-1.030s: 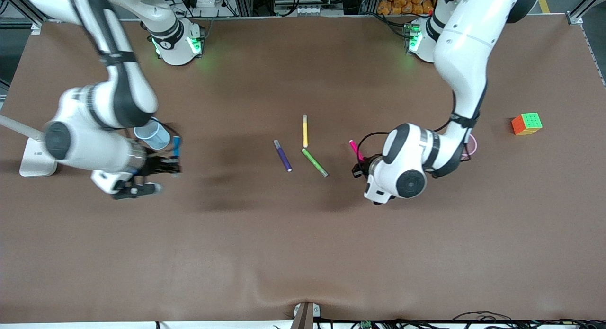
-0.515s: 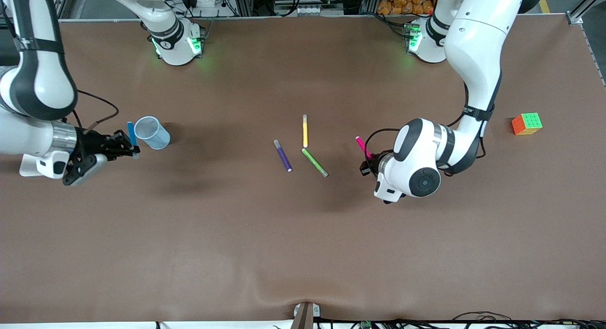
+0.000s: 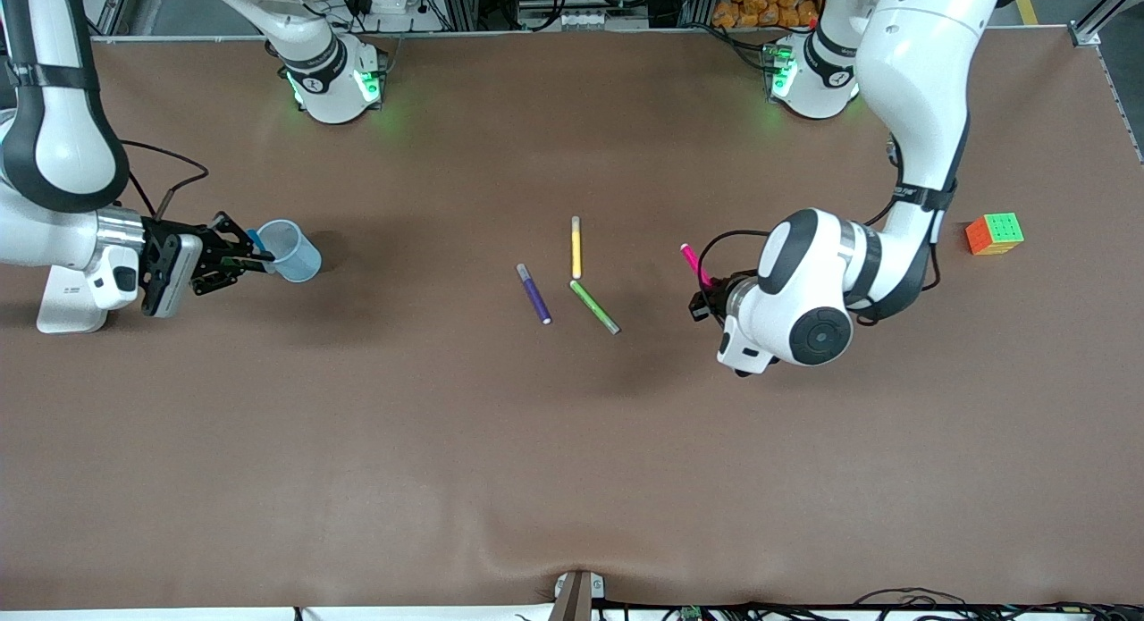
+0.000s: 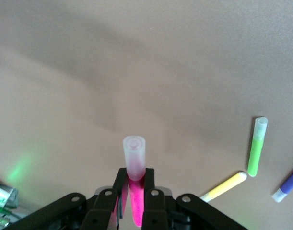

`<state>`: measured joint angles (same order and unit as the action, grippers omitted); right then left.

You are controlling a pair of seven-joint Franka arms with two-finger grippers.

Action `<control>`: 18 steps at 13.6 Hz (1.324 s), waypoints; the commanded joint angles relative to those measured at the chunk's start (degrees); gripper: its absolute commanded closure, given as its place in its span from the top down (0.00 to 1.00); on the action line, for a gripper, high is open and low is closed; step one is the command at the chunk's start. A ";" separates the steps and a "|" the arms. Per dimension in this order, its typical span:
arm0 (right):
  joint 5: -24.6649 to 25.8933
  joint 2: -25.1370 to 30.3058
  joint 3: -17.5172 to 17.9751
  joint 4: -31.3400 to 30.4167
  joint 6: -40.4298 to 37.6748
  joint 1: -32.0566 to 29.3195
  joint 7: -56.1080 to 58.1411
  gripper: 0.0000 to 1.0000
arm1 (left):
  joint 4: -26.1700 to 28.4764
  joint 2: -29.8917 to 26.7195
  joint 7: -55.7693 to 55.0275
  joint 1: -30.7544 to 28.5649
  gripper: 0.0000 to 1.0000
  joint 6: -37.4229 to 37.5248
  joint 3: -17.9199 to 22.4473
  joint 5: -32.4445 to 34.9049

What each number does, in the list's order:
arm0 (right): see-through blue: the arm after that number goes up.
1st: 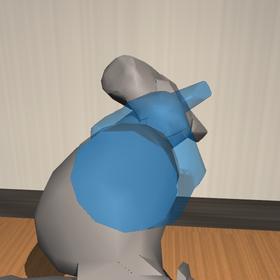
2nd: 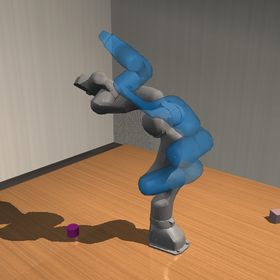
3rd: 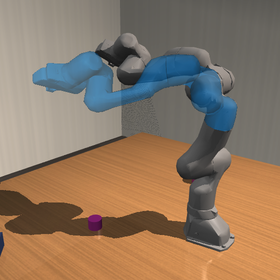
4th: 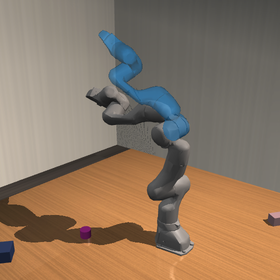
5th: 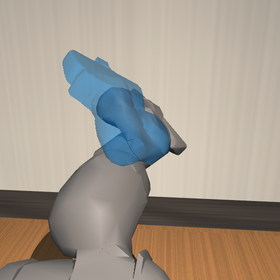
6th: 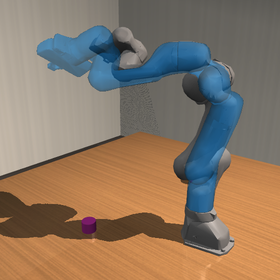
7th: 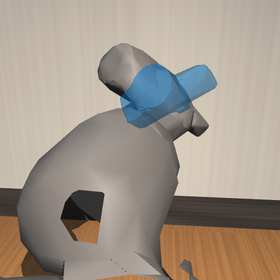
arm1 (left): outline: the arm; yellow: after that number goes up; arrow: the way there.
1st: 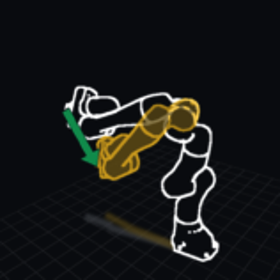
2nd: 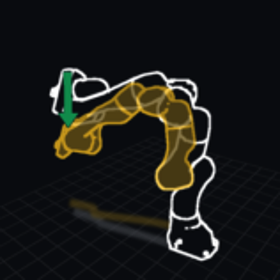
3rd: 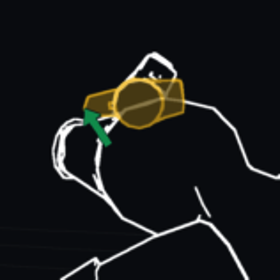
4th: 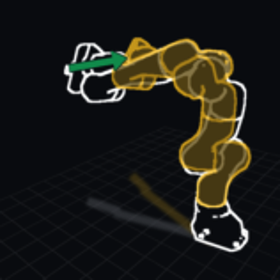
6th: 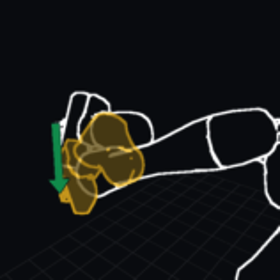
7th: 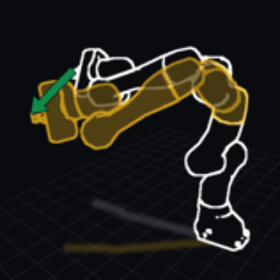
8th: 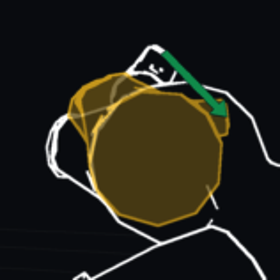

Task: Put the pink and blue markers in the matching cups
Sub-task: 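Drop the blue marker into the blue cup while the left carries pink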

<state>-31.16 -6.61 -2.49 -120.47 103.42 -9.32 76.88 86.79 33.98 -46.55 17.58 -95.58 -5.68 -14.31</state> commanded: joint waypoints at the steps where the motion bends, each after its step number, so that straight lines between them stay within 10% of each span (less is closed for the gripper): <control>1: -5.03 1.07 0.99 -6.25 0.82 -3.68 9.74 0.00 | 0.84 -3.12 -0.91 -1.32 0.00 3.02 -0.04 0.24; 18: -10.15 -7.72 0.99 -4.95 1.00 -8.25 26.39 0.00 | 4.08 -16.65 -0.03 -7.38 0.00 4.62 -0.03 19.64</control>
<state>-39.88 -12.66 -2.48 -126.83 105.32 -15.39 101.37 87.29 21.11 -46.48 10.65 -89.99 -5.08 1.55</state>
